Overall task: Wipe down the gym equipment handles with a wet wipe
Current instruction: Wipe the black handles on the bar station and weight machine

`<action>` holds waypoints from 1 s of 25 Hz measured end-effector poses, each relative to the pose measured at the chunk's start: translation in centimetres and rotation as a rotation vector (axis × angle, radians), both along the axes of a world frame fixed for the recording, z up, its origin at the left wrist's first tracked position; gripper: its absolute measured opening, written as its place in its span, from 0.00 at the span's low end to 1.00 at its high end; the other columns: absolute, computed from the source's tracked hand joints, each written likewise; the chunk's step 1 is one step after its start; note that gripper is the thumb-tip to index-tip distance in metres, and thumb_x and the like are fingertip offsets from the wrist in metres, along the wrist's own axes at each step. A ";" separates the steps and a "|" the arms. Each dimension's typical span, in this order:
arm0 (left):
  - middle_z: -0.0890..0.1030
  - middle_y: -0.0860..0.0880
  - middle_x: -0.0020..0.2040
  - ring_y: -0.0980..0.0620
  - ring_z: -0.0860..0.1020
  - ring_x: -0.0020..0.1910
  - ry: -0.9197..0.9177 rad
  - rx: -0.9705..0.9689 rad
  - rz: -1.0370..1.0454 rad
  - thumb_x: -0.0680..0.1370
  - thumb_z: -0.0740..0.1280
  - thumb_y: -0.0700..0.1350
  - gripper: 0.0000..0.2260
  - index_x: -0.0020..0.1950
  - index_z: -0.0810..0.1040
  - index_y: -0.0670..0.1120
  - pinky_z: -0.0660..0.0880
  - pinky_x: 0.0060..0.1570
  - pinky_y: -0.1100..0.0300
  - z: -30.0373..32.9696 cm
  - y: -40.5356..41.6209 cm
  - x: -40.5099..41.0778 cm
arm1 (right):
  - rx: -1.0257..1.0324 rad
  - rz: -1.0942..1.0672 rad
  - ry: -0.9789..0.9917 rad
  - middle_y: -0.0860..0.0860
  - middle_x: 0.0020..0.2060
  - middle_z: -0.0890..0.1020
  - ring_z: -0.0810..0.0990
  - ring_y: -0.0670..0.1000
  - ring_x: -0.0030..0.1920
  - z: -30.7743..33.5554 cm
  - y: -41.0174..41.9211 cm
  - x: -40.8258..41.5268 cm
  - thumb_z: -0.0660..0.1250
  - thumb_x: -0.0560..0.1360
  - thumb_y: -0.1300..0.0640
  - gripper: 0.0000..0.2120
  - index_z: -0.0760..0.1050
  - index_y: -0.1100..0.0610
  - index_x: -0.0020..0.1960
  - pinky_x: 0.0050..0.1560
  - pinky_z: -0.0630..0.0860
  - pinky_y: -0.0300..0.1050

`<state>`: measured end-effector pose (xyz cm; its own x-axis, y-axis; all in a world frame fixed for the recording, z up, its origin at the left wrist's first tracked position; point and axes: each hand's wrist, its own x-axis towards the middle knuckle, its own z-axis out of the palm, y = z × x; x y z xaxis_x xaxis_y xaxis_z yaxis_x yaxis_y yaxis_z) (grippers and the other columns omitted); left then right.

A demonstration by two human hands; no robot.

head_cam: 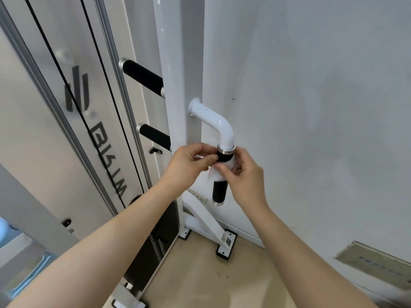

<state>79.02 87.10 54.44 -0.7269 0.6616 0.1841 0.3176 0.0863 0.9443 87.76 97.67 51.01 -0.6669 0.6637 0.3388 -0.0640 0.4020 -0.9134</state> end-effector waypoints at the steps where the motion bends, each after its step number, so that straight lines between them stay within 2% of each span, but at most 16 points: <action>1: 0.83 0.49 0.41 0.59 0.81 0.39 -0.001 0.003 0.006 0.75 0.67 0.38 0.07 0.45 0.81 0.50 0.76 0.44 0.67 0.1 -0.1 0.2 | -0.026 0.000 -0.100 0.44 0.34 0.77 0.72 0.43 0.32 -1.6 -0.5 0.4 0.72 0.69 0.60 0.16 0.76 0.55 0.55 0.34 0.69 0.29; 3: 0.83 0.52 0.39 0.61 0.81 0.38 0.003 0.006 0.016 0.75 0.67 0.38 0.09 0.43 0.80 0.53 0.76 0.45 0.65 0.2 -0.1 0.4 | -0.073 0.017 -0.329 0.44 0.37 0.77 0.72 0.39 0.32 -4.2 -1.3 1.0 0.72 0.69 0.60 0.16 0.75 0.58 0.57 0.33 0.67 0.27; 4: 0.82 0.52 0.39 0.59 0.81 0.39 0.003 0.006 0.021 0.75 0.67 0.38 0.10 0.42 0.80 0.54 0.76 0.46 0.61 0.1 -0.1 0.5 | -0.071 0.011 -0.357 0.44 0.38 0.78 0.72 0.38 0.33 -4.6 -1.3 1.0 0.72 0.69 0.60 0.16 0.76 0.58 0.56 0.33 0.67 0.26; 5: 0.82 0.52 0.39 0.57 0.81 0.40 0.005 0.009 0.026 0.75 0.67 0.38 0.10 0.42 0.80 0.54 0.77 0.48 0.58 0.1 -0.2 0.6 | -0.067 -0.002 -0.303 0.43 0.37 0.78 0.73 0.38 0.34 -4.0 -1.0 0.9 0.73 0.68 0.60 0.15 0.76 0.57 0.54 0.33 0.68 0.26; 8: 0.83 0.47 0.40 0.51 0.79 0.39 0.044 -0.004 0.061 0.75 0.67 0.39 0.09 0.43 0.80 0.53 0.76 0.50 0.49 -0.2 0.0 0.4 | -0.012 -0.051 0.037 0.39 0.39 0.79 0.77 0.39 0.37 0.8 -0.6 0.2 0.74 0.68 0.60 0.15 0.76 0.52 0.52 0.41 0.73 0.31; 10: 0.83 0.45 0.41 0.49 0.78 0.40 0.064 -0.017 0.078 0.75 0.68 0.41 0.07 0.44 0.81 0.53 0.77 0.49 0.48 -0.2 0.2 0.4 | 0.065 -0.096 0.147 0.37 0.39 0.78 0.76 0.37 0.38 2.1 -0.8 -0.1 0.73 0.69 0.60 0.15 0.75 0.53 0.54 0.42 0.73 0.30; 12: 0.82 0.47 0.40 0.49 0.80 0.42 0.059 -0.016 0.079 0.75 0.67 0.40 0.06 0.46 0.81 0.51 0.78 0.50 0.49 -0.1 0.4 0.5 | 0.088 -0.123 0.037 0.40 0.40 0.78 0.76 0.39 0.39 0.0 -1.1 0.1 0.72 0.69 0.60 0.17 0.74 0.55 0.57 0.41 0.71 0.29; 15: 0.82 0.52 0.39 0.51 0.82 0.44 0.056 -0.015 0.065 0.75 0.66 0.39 0.06 0.47 0.80 0.49 0.78 0.50 0.53 0.0 0.3 0.7 | 0.025 -0.012 -0.354 0.45 0.39 0.77 0.75 0.46 0.38 -4.4 -1.3 0.6 0.72 0.69 0.59 0.15 0.75 0.57 0.55 0.33 0.68 0.25; 16: 0.81 0.52 0.39 0.51 0.82 0.45 0.055 -0.015 0.060 0.75 0.66 0.39 0.06 0.46 0.80 0.49 0.78 0.49 0.54 -0.1 0.3 0.7 | 0.027 0.003 -0.374 0.45 0.38 0.77 0.74 0.44 0.37 -4.7 -0.9 0.6 0.72 0.69 0.60 0.14 0.75 0.57 0.54 0.33 0.68 0.24; 19: 0.81 0.51 0.40 0.47 0.82 0.46 0.050 -0.008 0.063 0.75 0.66 0.40 0.07 0.45 0.79 0.52 0.78 0.50 0.51 -0.1 0.3 0.6 | 0.010 -0.041 -0.113 0.44 0.38 0.78 0.76 0.43 0.37 -1.7 -0.5 0.7 0.73 0.68 0.62 0.17 0.76 0.56 0.56 0.41 0.71 0.29; 21: 0.82 0.51 0.42 0.48 0.82 0.47 0.062 -0.014 0.047 0.75 0.66 0.40 0.06 0.46 0.79 0.51 0.77 0.50 0.54 -0.3 0.4 0.4 | 0.151 -0.051 0.044 0.47 0.45 0.78 0.78 0.44 0.41 -0.5 -0.9 1.0 0.70 0.71 0.63 0.22 0.71 0.58 0.64 0.47 0.74 0.32; 22: 0.82 0.53 0.42 0.52 0.81 0.46 0.065 -0.021 0.022 0.76 0.65 0.40 0.07 0.47 0.79 0.51 0.77 0.49 0.58 -0.3 0.4 0.4 | 0.285 -0.057 0.066 0.51 0.52 0.77 0.79 0.46 0.45 -0.7 -1.3 1.4 0.67 0.73 0.63 0.24 0.66 0.60 0.68 0.51 0.74 0.32; 24: 0.81 0.56 0.42 0.60 0.80 0.42 0.050 -0.020 -0.054 0.77 0.63 0.39 0.09 0.47 0.79 0.52 0.74 0.46 0.67 -0.2 0.2 0.4 | 0.633 -0.094 0.071 0.56 0.65 0.66 0.76 0.51 0.55 -2.3 -1.7 2.1 0.61 0.75 0.64 0.25 0.60 0.62 0.70 0.60 0.70 0.36; 25: 0.81 0.56 0.44 0.62 0.80 0.42 0.034 -0.017 -0.093 0.78 0.61 0.38 0.11 0.48 0.78 0.52 0.73 0.45 0.70 -0.1 0.0 0.4 | 0.782 -0.098 0.076 0.56 0.66 0.62 0.72 0.52 0.59 -3.2 -1.3 2.3 0.59 0.75 0.64 0.23 0.60 0.63 0.69 0.63 0.67 0.37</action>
